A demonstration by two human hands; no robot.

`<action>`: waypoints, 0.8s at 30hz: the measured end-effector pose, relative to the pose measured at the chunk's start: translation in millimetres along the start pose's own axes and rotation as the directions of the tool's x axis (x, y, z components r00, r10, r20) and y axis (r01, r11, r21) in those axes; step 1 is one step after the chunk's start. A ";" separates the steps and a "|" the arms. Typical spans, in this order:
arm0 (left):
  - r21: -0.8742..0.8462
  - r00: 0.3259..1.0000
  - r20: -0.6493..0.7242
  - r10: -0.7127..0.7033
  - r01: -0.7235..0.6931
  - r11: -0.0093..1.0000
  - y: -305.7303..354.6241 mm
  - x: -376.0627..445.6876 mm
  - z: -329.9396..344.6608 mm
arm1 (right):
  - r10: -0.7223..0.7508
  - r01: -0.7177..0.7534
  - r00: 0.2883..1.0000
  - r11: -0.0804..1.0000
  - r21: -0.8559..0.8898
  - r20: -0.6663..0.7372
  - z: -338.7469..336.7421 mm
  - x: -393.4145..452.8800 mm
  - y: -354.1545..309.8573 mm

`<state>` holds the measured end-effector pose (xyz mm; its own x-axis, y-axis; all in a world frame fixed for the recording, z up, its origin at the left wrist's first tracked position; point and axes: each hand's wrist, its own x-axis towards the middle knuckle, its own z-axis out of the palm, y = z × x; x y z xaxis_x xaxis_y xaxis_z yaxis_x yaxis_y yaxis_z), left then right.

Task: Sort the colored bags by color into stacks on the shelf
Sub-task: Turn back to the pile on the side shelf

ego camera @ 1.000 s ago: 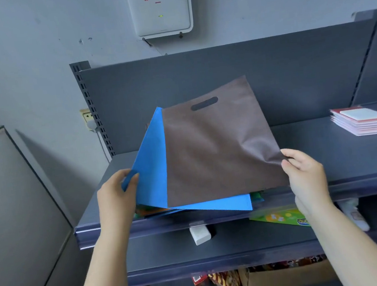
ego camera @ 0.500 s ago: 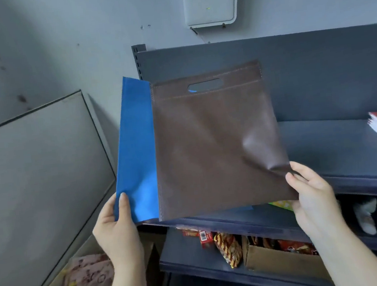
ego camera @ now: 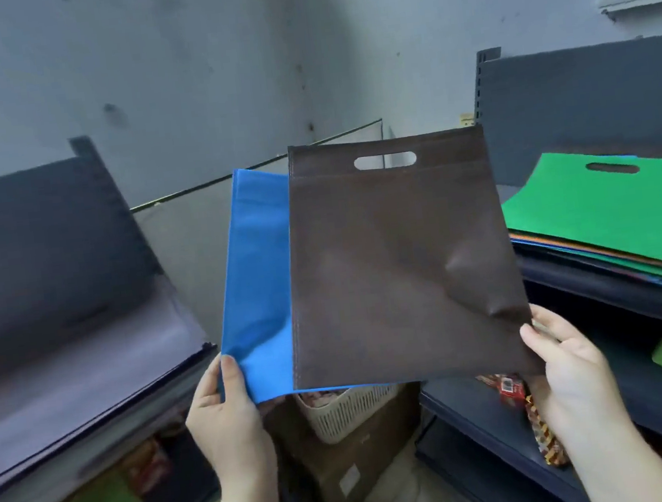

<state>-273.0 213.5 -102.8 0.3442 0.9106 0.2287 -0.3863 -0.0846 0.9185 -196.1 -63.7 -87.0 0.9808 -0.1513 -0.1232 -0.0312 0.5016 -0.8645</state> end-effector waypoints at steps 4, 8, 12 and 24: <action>-0.018 0.982 -0.158 0.104 -0.108 0.994 29.8 24.2 -56.8 | 0.071 -0.068 0.986 0.997 -0.028 0.149 48.4 -14.3 18.4; -0.067 0.955 -0.278 0.104 -0.128 0.990 63.7 43.4 -110.7 | 0.116 -0.088 0.954 0.990 -0.113 0.276 98.3 -33.3 37.1; -0.019 0.899 -0.414 0.140 -0.163 0.986 88.1 65.2 -170.4 | 0.158 -0.139 0.917 0.987 -0.079 0.366 152.0 -61.0 56.4; 0.421 0.830 -0.410 0.377 -0.194 0.886 123.4 134.7 -289.1 | 0.027 0.060 0.905 0.980 -0.191 0.425 281.3 -100.5 118.5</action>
<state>-521.8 442.7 -52.0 -0.2110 0.8901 0.4041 -0.0485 -0.4224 0.9051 -244.3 250.5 -40.0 0.9684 0.2386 0.0719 -0.0084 0.3194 -0.9476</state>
